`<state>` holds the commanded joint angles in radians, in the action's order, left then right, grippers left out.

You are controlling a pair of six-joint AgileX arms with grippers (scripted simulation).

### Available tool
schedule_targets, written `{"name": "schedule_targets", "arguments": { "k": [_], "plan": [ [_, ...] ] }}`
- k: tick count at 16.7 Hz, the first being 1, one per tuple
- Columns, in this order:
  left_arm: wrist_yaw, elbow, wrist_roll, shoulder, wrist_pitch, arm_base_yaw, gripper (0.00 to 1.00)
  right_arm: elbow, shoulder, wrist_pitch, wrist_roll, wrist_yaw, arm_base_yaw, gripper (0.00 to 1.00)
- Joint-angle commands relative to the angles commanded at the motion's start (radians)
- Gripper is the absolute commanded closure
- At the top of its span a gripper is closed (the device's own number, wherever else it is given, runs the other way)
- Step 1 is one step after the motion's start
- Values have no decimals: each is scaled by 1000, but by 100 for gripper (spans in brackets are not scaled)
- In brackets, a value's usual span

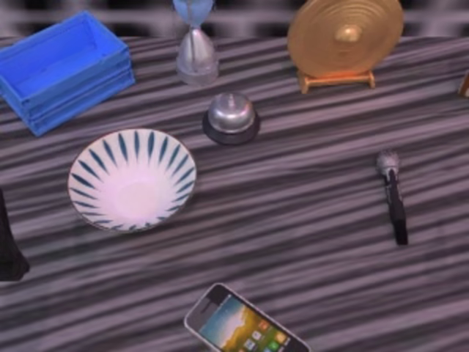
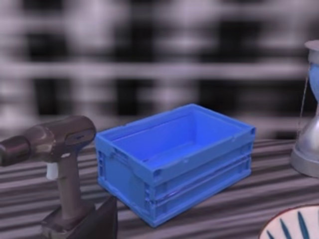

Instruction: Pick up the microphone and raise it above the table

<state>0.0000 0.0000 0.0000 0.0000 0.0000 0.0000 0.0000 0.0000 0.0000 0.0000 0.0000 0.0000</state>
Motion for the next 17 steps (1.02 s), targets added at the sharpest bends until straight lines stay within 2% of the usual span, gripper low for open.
{"name": "schedule_targets", "arguments": {
  "k": [4, 8, 17],
  "plan": [
    [0, 0, 0, 0, 0, 0, 0, 28, 31, -23, 6, 1, 8, 0],
    [0, 0, 0, 0, 0, 0, 0, 182, 220, -145, 41, 14, 48, 0],
    [0, 0, 0, 0, 0, 0, 0, 815, 1106, -553, 205, 60, 192, 0]
  ]
}}
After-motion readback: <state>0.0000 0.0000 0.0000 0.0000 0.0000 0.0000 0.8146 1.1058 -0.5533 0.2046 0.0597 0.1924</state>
